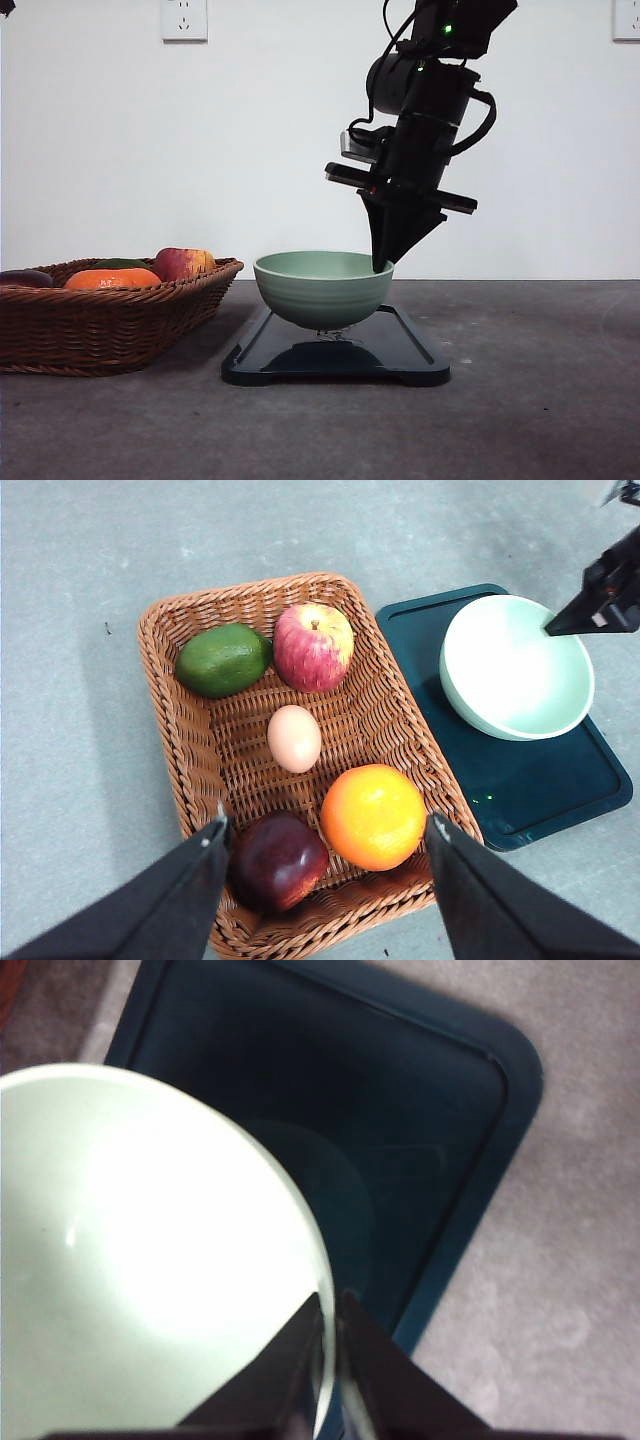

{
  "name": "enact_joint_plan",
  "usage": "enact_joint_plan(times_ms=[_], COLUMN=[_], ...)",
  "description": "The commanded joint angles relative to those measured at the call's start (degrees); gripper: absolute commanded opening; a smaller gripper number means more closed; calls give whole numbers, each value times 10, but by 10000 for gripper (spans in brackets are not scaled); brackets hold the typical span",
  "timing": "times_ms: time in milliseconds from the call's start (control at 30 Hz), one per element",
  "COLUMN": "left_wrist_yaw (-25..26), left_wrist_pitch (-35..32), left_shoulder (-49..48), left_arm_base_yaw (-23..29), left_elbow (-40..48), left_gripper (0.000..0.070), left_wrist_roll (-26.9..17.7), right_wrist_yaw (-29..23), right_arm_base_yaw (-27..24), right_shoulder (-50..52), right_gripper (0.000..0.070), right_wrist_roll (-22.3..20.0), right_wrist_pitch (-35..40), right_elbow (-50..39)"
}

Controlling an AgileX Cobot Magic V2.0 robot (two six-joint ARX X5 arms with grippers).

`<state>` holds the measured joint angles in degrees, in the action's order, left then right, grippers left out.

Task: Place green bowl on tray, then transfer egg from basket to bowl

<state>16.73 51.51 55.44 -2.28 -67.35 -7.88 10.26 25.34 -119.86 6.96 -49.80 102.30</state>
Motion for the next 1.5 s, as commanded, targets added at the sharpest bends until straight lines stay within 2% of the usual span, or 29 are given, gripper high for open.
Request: enact_joint_plan(times_ms=[0,200,300,400,467,767,867,967,1200,1367,1467], left_wrist_yaw=[3,3,3,3,3,3,3,3,3,5,26], left_wrist_pitch=[-2,-2,-1,-1,-1,0,0,0,0,-1,-1], left_shoulder=[3,3,3,3,3,3,3,3,3,3,3], left_arm_base_yaw=[-1,-1,-1,-1,-1,-1,-1,-1,-1,-1,-1], left_elbow=[-15,-15,-15,-15,-15,-15,-15,-15,-15,-15,-15], left_gripper=[391,391,391,391,391,391,391,391,391,391,391], left_wrist_roll=[3,5,5,5,5,5,5,5,5,5,8], right_wrist_yaw=[-1,0,0,0,2,-4,-55,-61,-53,-54,-54], right_arm_base_yaw=[5,4,5,5,5,9,20,29,44,44,43], right_shoulder=[-14,-15,-16,-16,-15,59,97,146,281,374,435], right_gripper=[0,0,30,164,227,230,226,225,225,225,225], right_wrist_roll=[5,0,-2,-1,0,-1,-1,-1,-1,-1,-8], right_wrist_pitch=[5,-6,-6,-6,-6,-12,10,82,246,304,318], right_elbow=[13,13,13,13,13,11,-7,-74,-292,-423,-490])
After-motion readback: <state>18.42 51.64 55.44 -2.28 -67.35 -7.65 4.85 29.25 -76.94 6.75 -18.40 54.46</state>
